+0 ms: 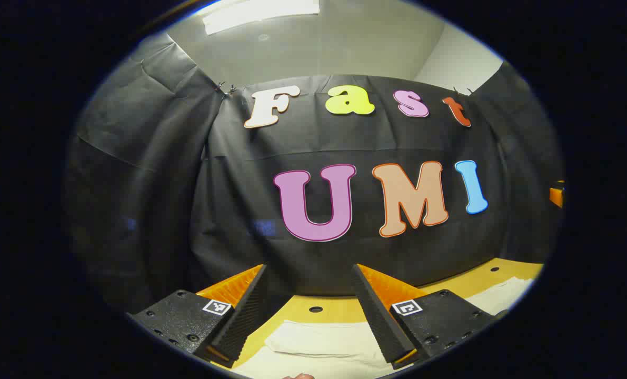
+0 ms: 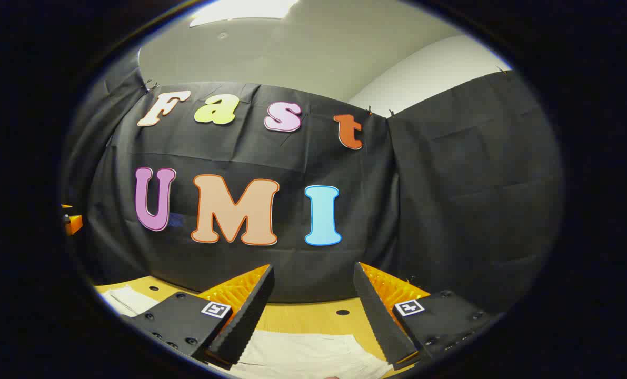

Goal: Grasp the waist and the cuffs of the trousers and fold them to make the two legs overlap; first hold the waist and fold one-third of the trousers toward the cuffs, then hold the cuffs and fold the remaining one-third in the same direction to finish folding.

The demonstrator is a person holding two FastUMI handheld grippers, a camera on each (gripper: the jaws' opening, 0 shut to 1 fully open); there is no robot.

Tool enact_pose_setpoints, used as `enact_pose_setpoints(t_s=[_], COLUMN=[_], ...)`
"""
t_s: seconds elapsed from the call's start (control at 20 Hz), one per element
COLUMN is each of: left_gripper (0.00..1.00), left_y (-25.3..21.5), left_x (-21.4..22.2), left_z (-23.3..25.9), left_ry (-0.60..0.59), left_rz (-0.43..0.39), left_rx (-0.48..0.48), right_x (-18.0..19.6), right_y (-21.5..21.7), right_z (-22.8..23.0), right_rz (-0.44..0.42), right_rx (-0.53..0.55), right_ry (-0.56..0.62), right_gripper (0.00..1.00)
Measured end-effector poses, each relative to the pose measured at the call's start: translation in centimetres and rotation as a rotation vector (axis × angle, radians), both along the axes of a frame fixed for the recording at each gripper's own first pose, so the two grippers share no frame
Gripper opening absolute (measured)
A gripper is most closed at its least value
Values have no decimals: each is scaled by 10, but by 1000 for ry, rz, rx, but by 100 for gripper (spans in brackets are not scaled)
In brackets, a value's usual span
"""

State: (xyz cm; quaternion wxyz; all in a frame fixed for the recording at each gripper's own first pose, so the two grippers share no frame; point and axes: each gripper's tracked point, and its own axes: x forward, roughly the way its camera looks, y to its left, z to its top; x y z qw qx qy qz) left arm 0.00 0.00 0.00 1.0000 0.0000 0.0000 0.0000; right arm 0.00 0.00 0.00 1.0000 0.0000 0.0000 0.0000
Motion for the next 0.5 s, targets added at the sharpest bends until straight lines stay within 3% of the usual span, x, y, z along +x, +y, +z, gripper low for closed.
enact_pose_setpoints(t_s=[0.3, 0.5], left_gripper=[99, 96], left_y=[-9, -6], left_x=[8, 11], left_z=[-11, -20], left_ry=[28, 42], left_rz=[-21, -15], left_rx=[26, 26], right_x=[6, 9], right_y=[5, 2], right_z=[-4, -10], right_rz=[18, 12], right_rx=[-5, -7], right_ry=[10, 23], right_gripper=[98, 97])
